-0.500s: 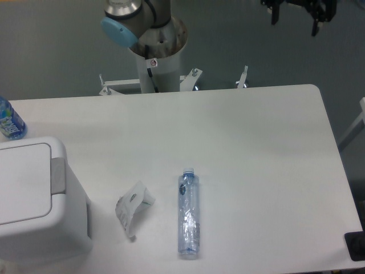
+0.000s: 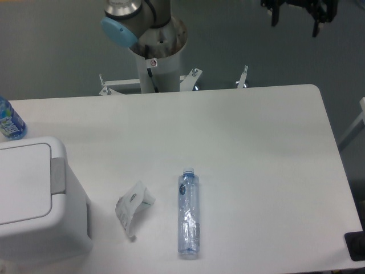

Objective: Open the trash can

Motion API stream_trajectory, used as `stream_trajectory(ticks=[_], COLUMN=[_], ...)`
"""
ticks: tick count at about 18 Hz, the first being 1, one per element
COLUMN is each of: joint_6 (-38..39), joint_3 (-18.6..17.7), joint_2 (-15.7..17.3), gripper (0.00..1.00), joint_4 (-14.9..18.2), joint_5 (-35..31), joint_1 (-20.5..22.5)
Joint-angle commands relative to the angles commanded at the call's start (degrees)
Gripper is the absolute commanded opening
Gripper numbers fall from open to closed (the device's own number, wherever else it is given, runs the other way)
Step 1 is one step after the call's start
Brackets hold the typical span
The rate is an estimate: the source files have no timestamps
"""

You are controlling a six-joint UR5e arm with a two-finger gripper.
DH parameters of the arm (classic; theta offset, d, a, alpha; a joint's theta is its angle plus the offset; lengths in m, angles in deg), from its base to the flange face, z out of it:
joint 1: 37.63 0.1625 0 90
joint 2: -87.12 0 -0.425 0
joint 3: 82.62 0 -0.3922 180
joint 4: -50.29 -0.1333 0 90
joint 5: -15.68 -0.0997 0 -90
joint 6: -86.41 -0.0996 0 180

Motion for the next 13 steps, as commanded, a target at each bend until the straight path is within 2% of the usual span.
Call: stream_trajectory(ticks=[2, 5, 8, 11, 13], joint_6=[7.8, 22.2, 37.5, 49.1, 54.3], joint_3=[-0.3, -1.4, -1.4, -1.3, -0.7], joint_2=[-0.1, -1.3, -4.0, -5.7, -6.9], gripper=[1.00, 1.00, 1.00, 1.00, 1.00], joint_4=[-2.6, -9.8, -15.8, -19.7, -20.7], joint_5=[1.1, 1.2, 1.1, 1.2, 2.7], joint_1=[-2.8, -10.1, -16.2, -20.7, -24.2])
